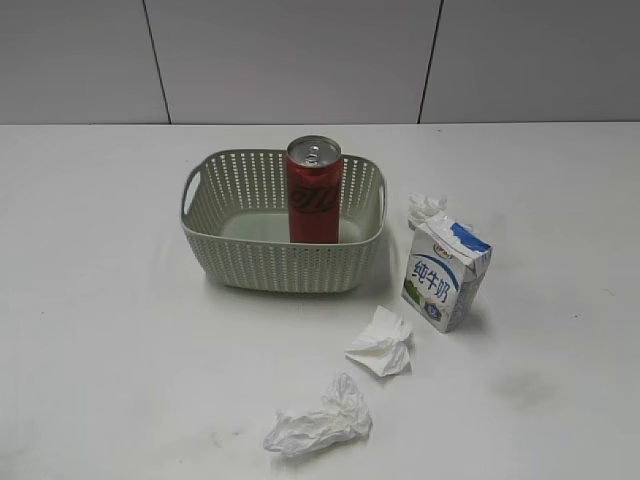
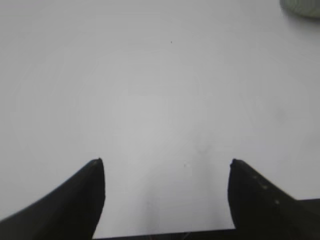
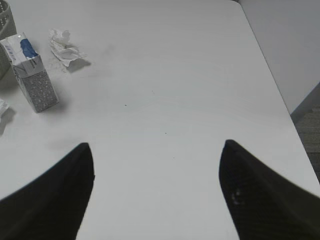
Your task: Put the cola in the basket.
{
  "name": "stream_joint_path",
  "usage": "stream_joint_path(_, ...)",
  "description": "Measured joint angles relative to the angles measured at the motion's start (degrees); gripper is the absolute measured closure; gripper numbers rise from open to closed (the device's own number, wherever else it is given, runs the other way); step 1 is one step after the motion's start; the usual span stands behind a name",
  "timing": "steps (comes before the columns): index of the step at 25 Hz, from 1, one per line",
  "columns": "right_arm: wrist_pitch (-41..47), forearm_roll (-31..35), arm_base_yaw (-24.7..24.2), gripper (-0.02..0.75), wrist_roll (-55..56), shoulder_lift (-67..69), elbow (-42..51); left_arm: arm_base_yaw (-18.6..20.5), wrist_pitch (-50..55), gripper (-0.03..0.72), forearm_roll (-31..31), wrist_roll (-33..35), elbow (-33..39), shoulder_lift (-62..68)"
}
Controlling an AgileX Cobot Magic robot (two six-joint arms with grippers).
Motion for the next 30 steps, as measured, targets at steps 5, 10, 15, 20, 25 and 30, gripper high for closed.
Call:
stream_joint_path(5,0.00,0.00,0.00,0.148,0.00,0.00,0.00,0.00,0.00,0.104,0.00,0.00,0.02,-6.25)
stream_joint_path(10,0.00,0.00,0.00,0.147,0.00,0.00,0.00,0.00,0.05,0.121,0.00,0.00,0.02,-11.97)
stream_joint_path(15,0.00,0.00,0.00,0.147,0.00,0.00,0.00,0.00,0.05,0.143,0.00,0.00,0.07,-17.61)
stream_joint_path(20,0.00,0.00,0.00,0.147,0.00,0.00,0.00,0.00,0.11,0.153,0.00,0.00,0.07,-22.86)
stream_joint_path(25,0.00,0.00,0.00,0.147,0.00,0.00,0.00,0.00,0.24,0.156,0.00,0.00,0.07,-25.07)
stream_joint_path(30,0.00,0.00,0.00,0.147,0.00,0.00,0.00,0.00,0.24,0.156,0.00,0.00,0.09,-25.86)
